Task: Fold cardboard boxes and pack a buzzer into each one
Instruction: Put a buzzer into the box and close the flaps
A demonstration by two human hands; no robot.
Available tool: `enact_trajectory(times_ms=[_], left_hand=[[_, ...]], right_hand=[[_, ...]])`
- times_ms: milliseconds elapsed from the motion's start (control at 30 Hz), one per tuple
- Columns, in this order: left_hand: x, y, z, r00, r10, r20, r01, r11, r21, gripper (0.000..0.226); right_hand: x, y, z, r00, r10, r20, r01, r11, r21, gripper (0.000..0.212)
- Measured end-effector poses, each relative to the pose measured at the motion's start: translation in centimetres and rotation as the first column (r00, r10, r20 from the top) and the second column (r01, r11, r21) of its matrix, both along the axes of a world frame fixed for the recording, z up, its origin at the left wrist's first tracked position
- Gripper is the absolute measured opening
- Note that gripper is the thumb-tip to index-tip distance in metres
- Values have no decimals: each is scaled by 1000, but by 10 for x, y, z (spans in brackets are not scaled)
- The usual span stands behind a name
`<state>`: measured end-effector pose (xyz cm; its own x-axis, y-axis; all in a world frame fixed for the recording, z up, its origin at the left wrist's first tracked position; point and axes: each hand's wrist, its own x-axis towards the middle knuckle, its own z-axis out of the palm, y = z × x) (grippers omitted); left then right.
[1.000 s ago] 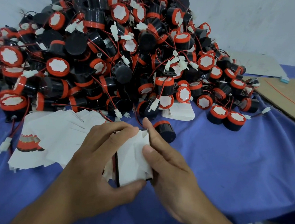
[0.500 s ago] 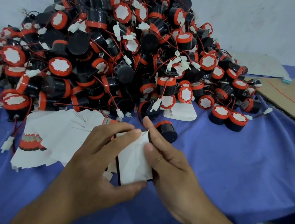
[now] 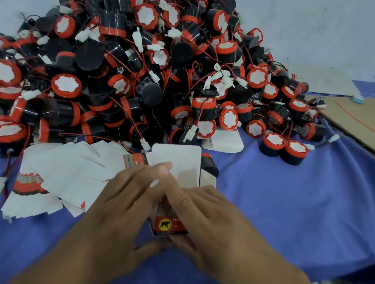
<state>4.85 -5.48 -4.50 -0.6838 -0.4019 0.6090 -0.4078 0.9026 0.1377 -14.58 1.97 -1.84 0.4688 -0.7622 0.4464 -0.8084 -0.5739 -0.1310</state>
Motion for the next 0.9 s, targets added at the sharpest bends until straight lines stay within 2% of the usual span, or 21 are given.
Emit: enact_trajectory(times_ms=[67, 167, 200, 367, 467, 567, 667, 733, 800, 900], left_hand=[[-2, 0, -3, 998, 57, 8, -57, 998, -25, 60], [-3, -3, -4, 988, 150, 36, -148, 987, -65, 49], [-3, -2, -3, 983, 175, 56, -170, 983, -75, 49], [-7, 3, -1, 955, 278, 104, -265, 956, -126, 54], [-8, 5, -2, 951, 298, 77, -293, 954, -72, 53], [-10, 7, -9, 966, 256, 41, -257, 967, 3, 51], [-11, 11, -12, 981, 189, -46, -174, 959, 223, 43], [-9, 12, -13, 976, 189, -107, -126, 896, 426, 37], [-6, 10, -11, 971, 206, -125, -96, 806, 584, 32], [-3, 7, -8, 973, 214, -93, -111, 775, 623, 40]], right_hand=[[-1, 0, -1, 994, -67, -91, 68, 998, 0, 83], [-4, 3, 4, 950, -273, -153, 281, 959, 29, 37], [-4, 4, 5, 928, -331, -172, 344, 938, 52, 31], [8, 5, 4, 856, -460, -238, 500, 853, 150, 37], [8, 2, -2, 817, -512, -266, 567, 797, 209, 38], [9, 4, -5, 785, -564, -257, 617, 749, 239, 27], [12, 8, -7, 786, -570, -238, 618, 726, 301, 31], [11, 10, -10, 803, -551, -227, 596, 731, 331, 35], [7, 12, -9, 846, -517, -129, 525, 768, 367, 36], [-7, 10, 0, 859, -508, 64, 430, 785, 447, 46]])
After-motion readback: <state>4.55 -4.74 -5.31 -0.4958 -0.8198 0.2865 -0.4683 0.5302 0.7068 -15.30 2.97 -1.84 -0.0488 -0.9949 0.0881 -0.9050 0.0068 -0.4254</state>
